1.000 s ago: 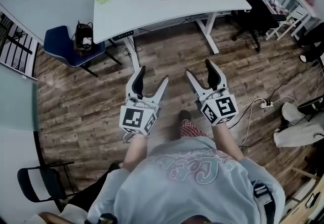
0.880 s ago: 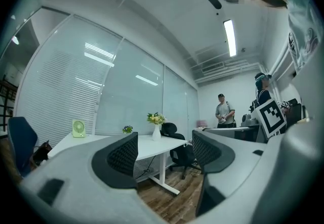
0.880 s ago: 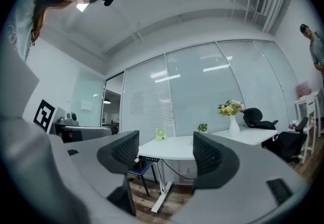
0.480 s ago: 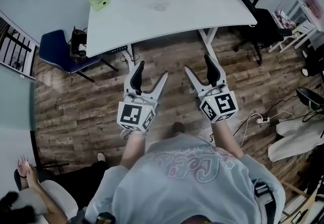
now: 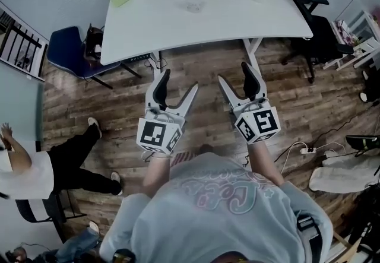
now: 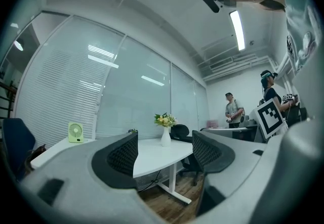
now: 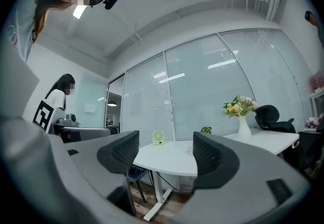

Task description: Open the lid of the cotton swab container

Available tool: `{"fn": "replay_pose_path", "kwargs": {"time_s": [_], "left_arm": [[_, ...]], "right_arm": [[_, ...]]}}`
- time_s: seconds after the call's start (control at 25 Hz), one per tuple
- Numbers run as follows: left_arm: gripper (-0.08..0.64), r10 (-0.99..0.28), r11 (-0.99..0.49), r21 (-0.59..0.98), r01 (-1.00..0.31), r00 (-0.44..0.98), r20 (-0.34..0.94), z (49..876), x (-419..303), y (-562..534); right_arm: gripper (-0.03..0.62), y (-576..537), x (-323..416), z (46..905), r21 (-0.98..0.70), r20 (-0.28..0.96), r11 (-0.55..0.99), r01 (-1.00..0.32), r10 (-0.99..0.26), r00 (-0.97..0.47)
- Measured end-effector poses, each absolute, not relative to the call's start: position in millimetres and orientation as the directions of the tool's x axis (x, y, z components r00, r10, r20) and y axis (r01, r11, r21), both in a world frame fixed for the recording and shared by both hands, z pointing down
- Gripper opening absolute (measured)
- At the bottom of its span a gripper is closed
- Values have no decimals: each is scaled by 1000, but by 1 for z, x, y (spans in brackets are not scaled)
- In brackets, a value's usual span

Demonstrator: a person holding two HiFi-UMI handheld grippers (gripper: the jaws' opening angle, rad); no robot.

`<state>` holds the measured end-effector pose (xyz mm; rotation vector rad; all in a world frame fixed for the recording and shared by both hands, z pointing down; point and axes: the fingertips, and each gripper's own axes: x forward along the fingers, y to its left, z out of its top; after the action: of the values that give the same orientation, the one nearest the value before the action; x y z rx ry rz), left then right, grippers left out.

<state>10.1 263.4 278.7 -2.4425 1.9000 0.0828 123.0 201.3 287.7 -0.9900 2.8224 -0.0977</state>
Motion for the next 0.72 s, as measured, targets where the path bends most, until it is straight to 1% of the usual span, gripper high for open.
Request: {"fn": "replay_pose_path", "kwargs": {"time_s": [0.72], "left_arm": [[307,-964,-260,13,-966,258,-62,285,15,242]], "right_arm": [[318,189,116,292,-91,-105,809,-581,-588,-802]]}}
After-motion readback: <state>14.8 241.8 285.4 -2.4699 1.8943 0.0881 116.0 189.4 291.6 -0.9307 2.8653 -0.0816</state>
